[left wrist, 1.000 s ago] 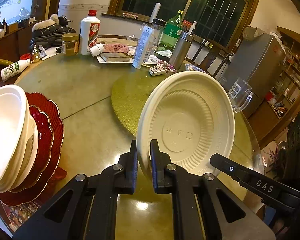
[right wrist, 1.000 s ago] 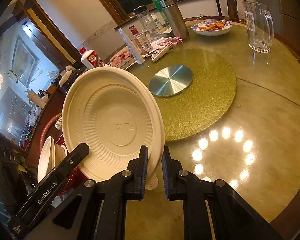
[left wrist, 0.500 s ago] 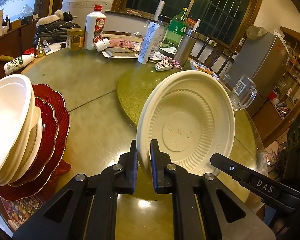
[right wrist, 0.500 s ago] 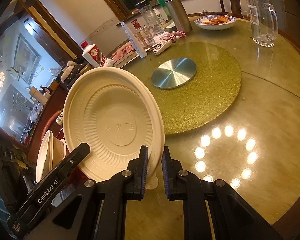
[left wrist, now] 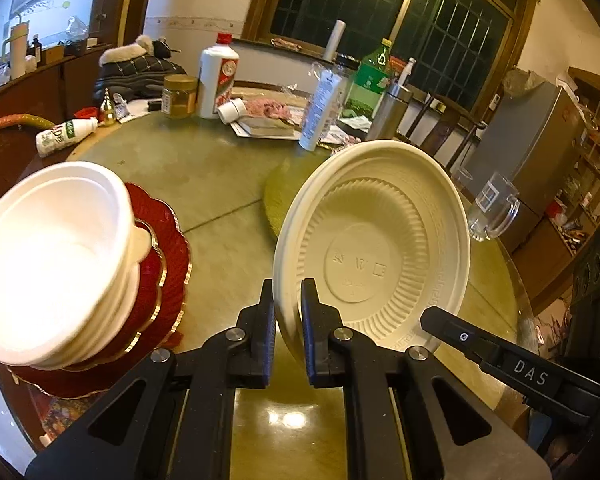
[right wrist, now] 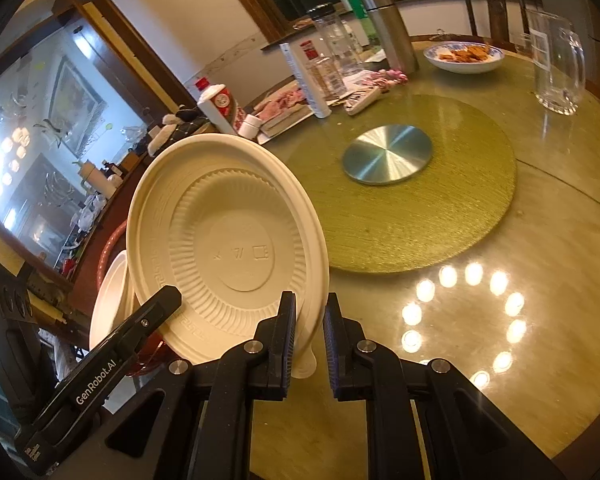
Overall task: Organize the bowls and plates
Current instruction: 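Carry the beige paper plate with both tools over the red plate stack, then lower the beige paper plate with both tools into the large white bowl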
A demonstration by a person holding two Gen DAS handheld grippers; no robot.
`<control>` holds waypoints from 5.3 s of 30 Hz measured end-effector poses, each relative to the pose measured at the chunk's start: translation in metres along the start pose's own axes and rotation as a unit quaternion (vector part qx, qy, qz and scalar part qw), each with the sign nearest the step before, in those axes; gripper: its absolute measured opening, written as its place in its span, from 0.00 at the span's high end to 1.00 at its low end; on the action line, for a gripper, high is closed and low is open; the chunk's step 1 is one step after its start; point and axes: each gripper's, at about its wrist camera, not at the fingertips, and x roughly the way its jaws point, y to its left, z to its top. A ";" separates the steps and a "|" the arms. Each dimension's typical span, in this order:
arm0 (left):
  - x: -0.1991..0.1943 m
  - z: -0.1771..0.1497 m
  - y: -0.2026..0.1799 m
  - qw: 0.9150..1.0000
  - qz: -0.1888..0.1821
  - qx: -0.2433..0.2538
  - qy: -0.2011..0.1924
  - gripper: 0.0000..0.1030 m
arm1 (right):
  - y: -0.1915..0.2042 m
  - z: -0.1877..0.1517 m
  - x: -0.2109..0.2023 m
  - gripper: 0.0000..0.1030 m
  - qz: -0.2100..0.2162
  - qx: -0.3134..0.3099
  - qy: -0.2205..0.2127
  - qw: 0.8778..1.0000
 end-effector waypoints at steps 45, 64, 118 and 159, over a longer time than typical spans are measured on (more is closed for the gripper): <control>-0.094 0.040 0.120 0.990 0.062 -0.083 -0.096 0.91 | 0.172 0.017 0.016 0.87 0.087 -0.132 0.004 0.987; -0.095 0.021 0.157 0.987 0.090 -0.111 -0.079 0.90 | 0.207 -0.001 0.049 0.87 0.089 -0.159 0.050 0.982; -0.068 0.022 0.187 0.988 0.033 -0.148 0.031 0.90 | 0.207 -0.012 0.055 0.87 0.079 -0.167 0.086 0.979; -0.052 0.015 0.192 0.984 0.043 -0.162 0.065 0.89 | 0.203 -0.013 0.066 0.87 0.085 -0.150 0.098 0.980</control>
